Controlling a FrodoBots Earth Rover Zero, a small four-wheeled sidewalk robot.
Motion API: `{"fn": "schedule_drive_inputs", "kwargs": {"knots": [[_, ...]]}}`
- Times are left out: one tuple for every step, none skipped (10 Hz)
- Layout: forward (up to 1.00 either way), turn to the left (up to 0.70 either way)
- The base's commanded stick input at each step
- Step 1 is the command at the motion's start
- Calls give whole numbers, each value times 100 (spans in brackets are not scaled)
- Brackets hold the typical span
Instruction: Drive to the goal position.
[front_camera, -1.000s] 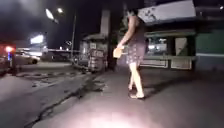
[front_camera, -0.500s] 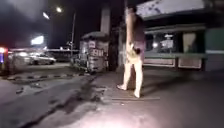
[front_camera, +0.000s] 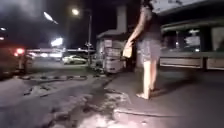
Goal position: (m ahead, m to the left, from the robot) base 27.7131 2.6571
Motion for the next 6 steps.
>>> {"fn": "schedule_drive_inputs", "kwargs": {"knots": [[35,0],[3,0],[0,52],[0,100],[0,100],[0,83]]}}
